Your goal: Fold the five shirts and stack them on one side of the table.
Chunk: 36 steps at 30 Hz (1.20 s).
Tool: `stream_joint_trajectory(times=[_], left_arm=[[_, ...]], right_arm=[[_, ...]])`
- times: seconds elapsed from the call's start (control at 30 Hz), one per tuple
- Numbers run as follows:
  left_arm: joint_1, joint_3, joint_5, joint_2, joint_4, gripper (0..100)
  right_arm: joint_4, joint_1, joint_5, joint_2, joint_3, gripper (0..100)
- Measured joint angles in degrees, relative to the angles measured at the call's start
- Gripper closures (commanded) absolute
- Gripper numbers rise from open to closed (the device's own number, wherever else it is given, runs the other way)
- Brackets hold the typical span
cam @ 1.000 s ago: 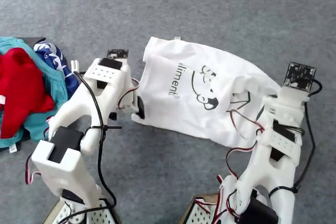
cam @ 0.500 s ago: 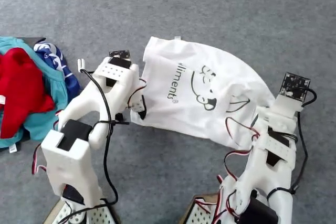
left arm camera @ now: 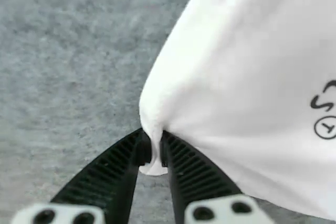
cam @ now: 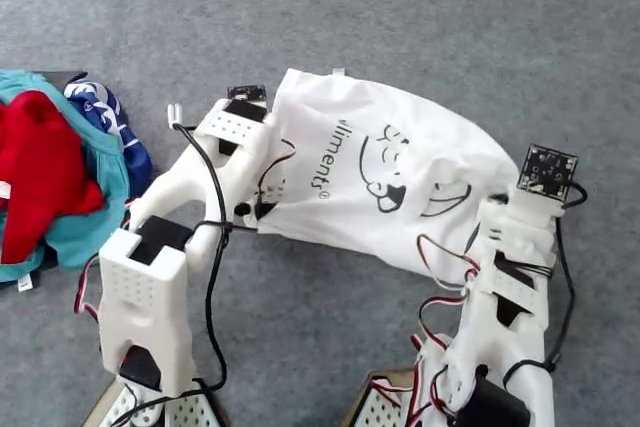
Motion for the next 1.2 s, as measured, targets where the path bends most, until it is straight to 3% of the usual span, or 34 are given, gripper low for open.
stream_joint_trajectory(times=[0.27, 0.6, 0.9, 1.2], left_arm=[[-5.3, 1.7, -12.0, -9.9, 6.1, 97], [-21.2, 14.7, -37.1, -33.0, 16.4, 97], [-34.7, 22.2, -53.2, -46.9, 22.8, 97], [-38.0, 29.4, -63.4, -54.2, 24.4, 97]], right_arm=[[-15.1, 0.0, 0.1, 0.0, 0.1, 98.3], [-15.3, -0.2, 3.3, 0.1, -1.3, 98.2], [12.3, -0.3, 18.7, 0.1, -12.1, 98.3], [50.0, -0.3, 38.8, -7.9, -26.5, 98.3]])
